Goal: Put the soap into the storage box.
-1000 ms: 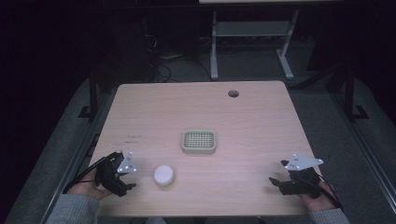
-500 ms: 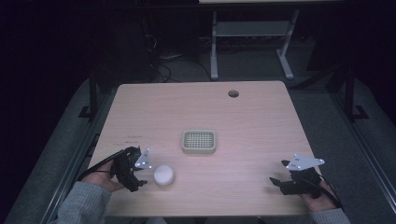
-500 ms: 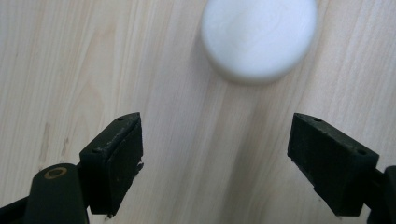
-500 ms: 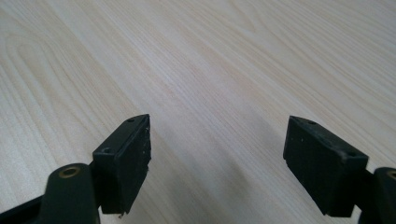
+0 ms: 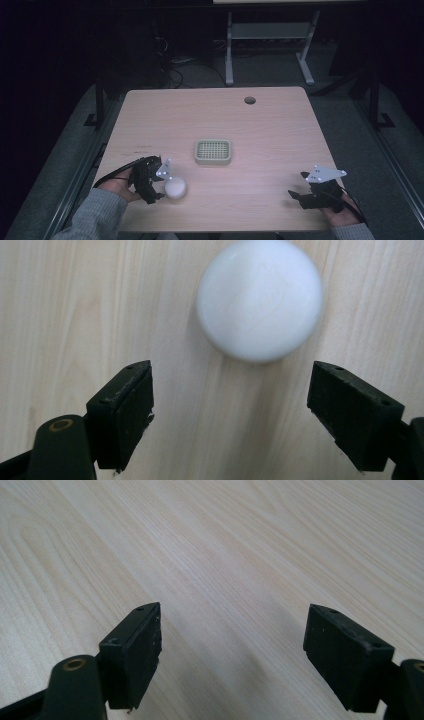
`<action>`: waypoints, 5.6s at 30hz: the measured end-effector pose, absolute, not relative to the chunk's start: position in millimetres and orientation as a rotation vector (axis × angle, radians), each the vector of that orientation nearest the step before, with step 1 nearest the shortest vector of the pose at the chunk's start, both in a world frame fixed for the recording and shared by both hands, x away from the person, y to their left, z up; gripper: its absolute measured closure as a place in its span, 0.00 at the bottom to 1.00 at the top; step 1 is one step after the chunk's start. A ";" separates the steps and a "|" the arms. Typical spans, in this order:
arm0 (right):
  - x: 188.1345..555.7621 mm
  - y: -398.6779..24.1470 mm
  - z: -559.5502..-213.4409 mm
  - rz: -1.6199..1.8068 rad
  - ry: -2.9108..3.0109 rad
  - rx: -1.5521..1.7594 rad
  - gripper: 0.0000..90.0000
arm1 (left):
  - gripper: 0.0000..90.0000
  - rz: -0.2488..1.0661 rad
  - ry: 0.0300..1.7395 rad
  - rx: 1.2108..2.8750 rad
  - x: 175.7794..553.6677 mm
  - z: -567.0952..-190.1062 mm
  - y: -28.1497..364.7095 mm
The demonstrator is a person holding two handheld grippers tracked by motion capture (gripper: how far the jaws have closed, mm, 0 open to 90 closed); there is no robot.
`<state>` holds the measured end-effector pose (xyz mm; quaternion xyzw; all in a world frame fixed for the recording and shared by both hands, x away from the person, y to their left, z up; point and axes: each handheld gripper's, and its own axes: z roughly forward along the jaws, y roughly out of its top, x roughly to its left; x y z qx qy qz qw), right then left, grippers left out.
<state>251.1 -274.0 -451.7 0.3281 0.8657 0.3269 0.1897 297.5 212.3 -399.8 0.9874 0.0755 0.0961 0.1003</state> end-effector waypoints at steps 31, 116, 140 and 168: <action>251.3 -274.0 -451.9 0.921 2.443 0.919 0.25 | 0.20 0.141 0.126 2.958 310.5 -409.4 176.7; 251.1 -274.5 -451.0 0.948 2.437 0.927 0.25 | 0.27 -0.053 0.093 3.019 328.5 -418.7 156.1; 251.4 -273.5 -451.3 0.944 2.442 0.920 0.25 | 0.27 -0.032 0.043 3.016 347.9 -397.6 131.4; 251.5 -273.8 -451.2 0.943 2.445 0.933 0.24 | 0.27 -0.008 0.023 3.016 372.3 -380.8 102.0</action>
